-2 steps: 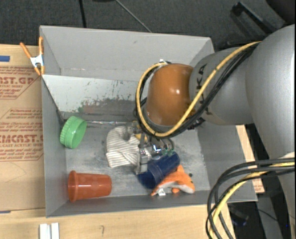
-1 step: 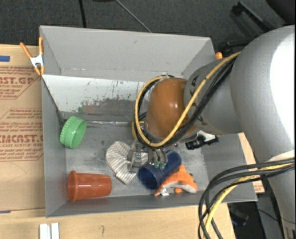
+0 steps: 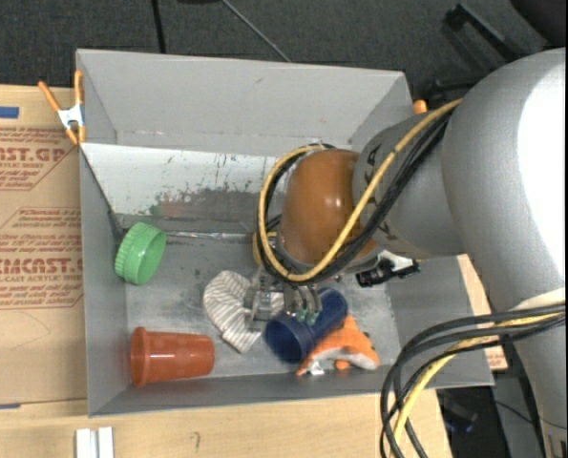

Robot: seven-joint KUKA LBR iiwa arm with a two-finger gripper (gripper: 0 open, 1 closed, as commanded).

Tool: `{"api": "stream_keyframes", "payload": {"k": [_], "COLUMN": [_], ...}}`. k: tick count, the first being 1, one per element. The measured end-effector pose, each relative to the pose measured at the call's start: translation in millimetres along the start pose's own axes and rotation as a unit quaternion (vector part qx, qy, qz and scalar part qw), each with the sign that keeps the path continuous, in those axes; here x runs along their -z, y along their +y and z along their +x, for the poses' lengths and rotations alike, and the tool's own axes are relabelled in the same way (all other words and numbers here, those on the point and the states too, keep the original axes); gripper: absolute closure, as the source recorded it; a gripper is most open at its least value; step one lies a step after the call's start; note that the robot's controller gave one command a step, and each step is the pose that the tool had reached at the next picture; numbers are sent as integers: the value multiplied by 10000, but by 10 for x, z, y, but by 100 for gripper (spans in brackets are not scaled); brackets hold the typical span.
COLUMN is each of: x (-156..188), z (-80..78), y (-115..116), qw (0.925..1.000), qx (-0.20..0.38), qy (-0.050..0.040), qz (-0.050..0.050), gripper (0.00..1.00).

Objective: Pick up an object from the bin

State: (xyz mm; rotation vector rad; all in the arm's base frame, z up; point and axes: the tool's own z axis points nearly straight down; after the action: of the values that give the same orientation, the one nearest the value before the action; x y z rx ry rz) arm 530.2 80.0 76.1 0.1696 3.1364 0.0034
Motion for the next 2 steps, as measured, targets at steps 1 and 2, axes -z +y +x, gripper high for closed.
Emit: {"api": "stream_keyframes", "payload": {"k": [1,2], "x": [1008,1008], "z": [333,333], "y": [-200,-199], "qw": [9999,9999], "qx": [103,106], "qy": [1,1], "qz": [5,4], "gripper": [100,100]}}
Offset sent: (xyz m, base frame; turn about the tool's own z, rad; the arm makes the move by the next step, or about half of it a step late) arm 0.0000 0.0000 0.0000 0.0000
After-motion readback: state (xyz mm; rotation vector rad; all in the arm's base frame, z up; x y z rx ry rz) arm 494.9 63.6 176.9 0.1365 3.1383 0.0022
